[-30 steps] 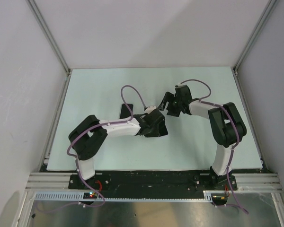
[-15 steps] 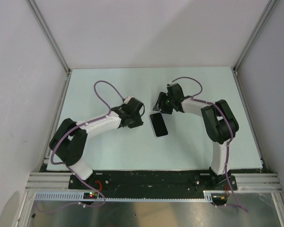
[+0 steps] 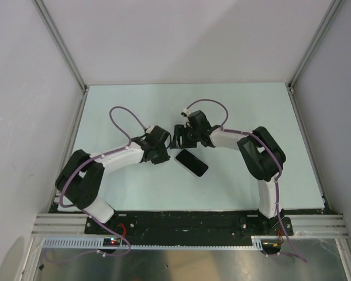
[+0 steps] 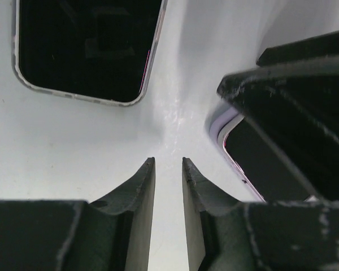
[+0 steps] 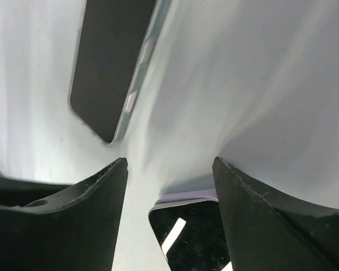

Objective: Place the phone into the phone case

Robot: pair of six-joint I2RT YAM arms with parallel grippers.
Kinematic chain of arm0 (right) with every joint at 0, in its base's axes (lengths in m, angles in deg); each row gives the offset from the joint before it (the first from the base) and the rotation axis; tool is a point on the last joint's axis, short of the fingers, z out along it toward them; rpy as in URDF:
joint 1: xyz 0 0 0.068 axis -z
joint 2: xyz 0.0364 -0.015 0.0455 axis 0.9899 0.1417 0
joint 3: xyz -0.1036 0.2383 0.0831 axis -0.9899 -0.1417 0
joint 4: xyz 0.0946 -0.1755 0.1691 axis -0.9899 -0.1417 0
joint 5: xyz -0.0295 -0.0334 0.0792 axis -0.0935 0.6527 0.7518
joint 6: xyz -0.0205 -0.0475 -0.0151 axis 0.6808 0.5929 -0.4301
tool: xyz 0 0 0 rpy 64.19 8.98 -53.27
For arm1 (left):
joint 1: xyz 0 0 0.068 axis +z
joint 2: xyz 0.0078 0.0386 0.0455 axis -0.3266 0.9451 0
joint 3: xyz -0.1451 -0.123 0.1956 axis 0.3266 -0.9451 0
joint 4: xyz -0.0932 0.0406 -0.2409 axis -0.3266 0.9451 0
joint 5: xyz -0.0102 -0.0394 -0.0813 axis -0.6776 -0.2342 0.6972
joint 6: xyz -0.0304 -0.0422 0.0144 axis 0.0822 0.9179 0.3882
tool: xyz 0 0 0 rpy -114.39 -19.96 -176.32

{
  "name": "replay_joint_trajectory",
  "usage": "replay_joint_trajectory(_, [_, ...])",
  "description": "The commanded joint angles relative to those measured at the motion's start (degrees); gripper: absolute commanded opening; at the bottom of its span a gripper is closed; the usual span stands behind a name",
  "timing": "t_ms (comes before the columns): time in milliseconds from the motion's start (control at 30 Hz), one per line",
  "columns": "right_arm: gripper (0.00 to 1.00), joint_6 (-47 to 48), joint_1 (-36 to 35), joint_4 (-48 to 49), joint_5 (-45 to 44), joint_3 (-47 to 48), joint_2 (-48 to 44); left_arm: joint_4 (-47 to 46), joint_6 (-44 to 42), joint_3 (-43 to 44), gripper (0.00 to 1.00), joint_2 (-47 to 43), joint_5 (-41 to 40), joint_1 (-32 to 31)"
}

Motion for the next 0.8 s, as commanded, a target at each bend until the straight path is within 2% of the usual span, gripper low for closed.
replay_joint_trajectory(0, [0.71,0.58,0.04,-3.91,4.8,-8.16,-2.14,-3.04,0.33,-2.19,0.29,-3.93,3.19,0.02])
replay_joint_trajectory(100, [0.76,0.39,1.51,-3.59,3.24,-10.65,-5.01,-4.18,0.48,-3.31,0.29,-4.61,4.51,-0.38])
replay_joint_trajectory(333, [0.82,0.06,2.81,-3.09,-7.61,-15.72,-14.18,-5.36,-1.19,-2.36,0.27,-3.36,7.15,-0.63])
replay_joint_trajectory(567, [0.79,0.25,4.16,-3.0,-7.48,-16.05,-13.91,-6.72,-2.05,1.11,0.26,1.56,11.5,-2.27])
replay_joint_trajectory(767, [0.77,0.34,4.16,-2.93,-7.06,-16.06,-12.54,-7.56,0.91,1.78,0.26,3.27,10.13,-2.98])
